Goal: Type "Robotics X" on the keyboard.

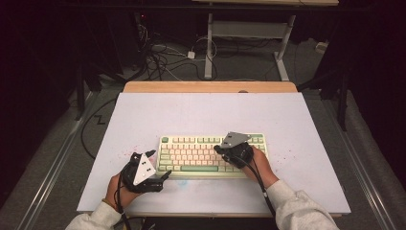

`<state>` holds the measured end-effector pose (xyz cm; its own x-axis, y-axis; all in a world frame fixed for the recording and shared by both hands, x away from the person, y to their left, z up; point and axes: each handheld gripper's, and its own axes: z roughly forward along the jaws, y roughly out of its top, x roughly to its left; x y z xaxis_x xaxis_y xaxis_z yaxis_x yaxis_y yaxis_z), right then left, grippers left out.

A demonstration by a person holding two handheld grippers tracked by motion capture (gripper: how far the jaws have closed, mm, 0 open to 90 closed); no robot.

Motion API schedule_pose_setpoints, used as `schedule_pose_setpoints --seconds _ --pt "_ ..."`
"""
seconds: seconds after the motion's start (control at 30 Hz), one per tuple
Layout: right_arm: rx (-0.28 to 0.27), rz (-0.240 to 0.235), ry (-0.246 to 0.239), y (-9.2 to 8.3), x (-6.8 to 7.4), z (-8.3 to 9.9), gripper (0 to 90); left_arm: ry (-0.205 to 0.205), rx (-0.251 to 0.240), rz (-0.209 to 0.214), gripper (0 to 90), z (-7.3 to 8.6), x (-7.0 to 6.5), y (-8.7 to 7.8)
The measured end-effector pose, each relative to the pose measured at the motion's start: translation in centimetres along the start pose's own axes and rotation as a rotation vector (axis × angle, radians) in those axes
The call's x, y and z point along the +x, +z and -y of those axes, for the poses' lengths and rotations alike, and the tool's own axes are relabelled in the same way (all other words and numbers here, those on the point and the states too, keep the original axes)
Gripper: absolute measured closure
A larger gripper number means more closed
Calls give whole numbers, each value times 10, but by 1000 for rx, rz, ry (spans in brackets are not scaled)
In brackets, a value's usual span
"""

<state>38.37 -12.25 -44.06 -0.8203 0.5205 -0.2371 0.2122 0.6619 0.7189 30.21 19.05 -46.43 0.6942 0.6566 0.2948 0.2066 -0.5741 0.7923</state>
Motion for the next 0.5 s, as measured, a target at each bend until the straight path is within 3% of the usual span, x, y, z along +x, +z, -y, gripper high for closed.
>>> schedule_pose_setpoints --seconds 0.5 --pt "62 28 13 13 1 1 900 25 10 5 159 0 -2 0"
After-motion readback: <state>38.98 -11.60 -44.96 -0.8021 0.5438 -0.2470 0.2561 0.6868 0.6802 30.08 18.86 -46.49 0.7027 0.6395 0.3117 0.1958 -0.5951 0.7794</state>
